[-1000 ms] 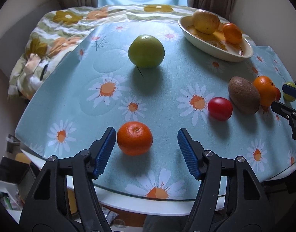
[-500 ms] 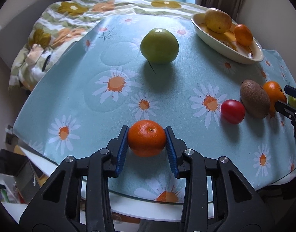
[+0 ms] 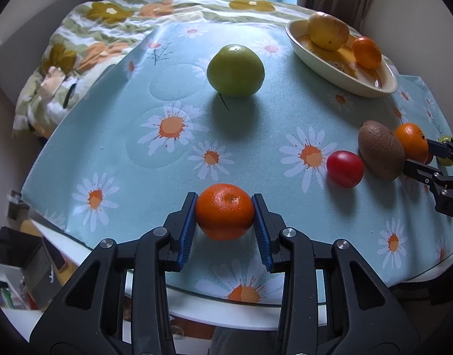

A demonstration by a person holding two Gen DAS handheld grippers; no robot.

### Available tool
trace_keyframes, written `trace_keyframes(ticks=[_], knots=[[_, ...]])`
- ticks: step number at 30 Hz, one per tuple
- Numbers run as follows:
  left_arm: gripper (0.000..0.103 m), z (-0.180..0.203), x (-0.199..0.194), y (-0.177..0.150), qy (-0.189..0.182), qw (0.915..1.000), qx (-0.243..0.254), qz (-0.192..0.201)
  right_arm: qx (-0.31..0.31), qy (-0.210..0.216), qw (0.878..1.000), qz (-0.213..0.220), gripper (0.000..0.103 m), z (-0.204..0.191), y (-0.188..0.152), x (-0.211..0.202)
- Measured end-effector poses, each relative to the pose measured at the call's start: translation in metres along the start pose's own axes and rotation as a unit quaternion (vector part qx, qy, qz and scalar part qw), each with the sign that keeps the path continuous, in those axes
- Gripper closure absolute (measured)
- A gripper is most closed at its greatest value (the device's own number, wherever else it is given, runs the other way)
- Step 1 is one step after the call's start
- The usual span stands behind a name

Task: Organize fruits
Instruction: 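Grasp the mandarin with the left tool while the right tool grasps another orange, then carry the mandarin into the bowl and open the left tool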

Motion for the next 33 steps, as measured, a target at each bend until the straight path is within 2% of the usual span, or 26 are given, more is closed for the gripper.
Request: trace_keyframes(ticks=[16,26,33], knots=[[0.062,0.010,-0.025,0.009,0.003,0.9999,-0.009,0.013,0.004,0.010,1.000,-0.005,0.048,0.006,0.007,0.003],[0.062,0.024,-0.060,0.027,0.003,0.9991,-0.014,0.038,0.034,0.024,0.999,0.026,0.048,0.021,0.015,-0.034],[0.062,0.038,-0.088,0.049,-0.001,0.9974,-0.009,0.071,0.045,0.036,0.997,0.043,0.048,0.027,0.025,-0.064]])
Point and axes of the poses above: each gripper's, at about its wrist camera, not at the fingertips, and x roughly the way its jaws point, z to its right, y to its top, the point moved 1 cm from there along x, roughly the way its jaws point, and after that the axes turned 3 degrees about -y, right-handed, at the moved point
